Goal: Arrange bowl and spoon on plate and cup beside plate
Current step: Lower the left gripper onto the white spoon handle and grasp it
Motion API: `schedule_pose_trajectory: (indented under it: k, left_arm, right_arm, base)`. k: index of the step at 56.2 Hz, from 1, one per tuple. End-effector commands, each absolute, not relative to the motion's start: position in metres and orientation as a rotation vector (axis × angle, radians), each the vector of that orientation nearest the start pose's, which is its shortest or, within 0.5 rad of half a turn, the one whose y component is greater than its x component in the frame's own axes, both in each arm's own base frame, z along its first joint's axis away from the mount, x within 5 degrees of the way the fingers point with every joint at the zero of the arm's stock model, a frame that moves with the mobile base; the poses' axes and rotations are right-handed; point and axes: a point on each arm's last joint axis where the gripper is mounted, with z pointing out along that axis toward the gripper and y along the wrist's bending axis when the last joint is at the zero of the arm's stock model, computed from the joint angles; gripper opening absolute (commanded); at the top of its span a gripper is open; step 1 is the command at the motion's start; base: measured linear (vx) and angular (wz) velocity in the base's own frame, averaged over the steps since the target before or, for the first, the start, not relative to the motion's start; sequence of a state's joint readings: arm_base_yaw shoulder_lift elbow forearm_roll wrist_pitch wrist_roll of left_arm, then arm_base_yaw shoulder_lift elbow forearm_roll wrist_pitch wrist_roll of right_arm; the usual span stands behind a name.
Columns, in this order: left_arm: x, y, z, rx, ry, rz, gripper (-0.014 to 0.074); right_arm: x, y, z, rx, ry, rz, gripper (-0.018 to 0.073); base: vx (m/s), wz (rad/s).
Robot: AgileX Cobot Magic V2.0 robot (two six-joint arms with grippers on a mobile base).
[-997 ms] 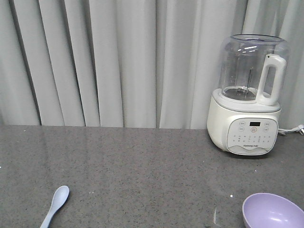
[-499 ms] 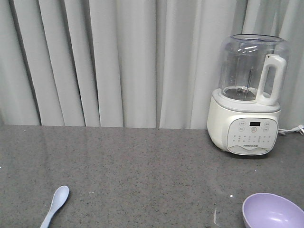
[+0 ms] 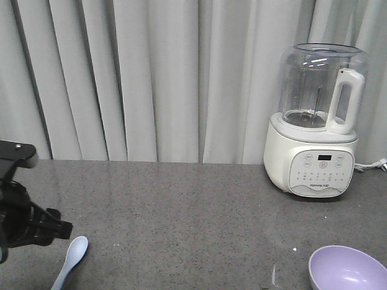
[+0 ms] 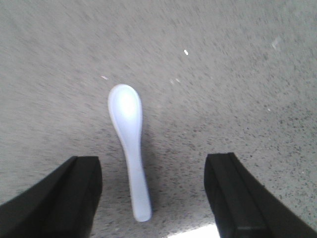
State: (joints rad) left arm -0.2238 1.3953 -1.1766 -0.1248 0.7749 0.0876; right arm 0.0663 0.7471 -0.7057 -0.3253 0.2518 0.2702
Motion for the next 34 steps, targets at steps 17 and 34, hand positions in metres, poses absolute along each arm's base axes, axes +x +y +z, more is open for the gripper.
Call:
schedule_pose_trajectory:
  k: [17,34]
  left_arm:
    - [0.333,-0.083,0.27,0.195,2.632,-0.211,0.0565]
    - [0.345,-0.08,0.244,0.218,2.693,-0.099,0.0565]
  right_arm:
    - [0.157,0.003,0.372,-0.045,1.717,-0.061,0.0565]
    - [0.157,0.003,0.372,-0.051,1.716,-0.068,0.0565]
  base:
    - [0.0,0.0]
    - [0.0,0.0]
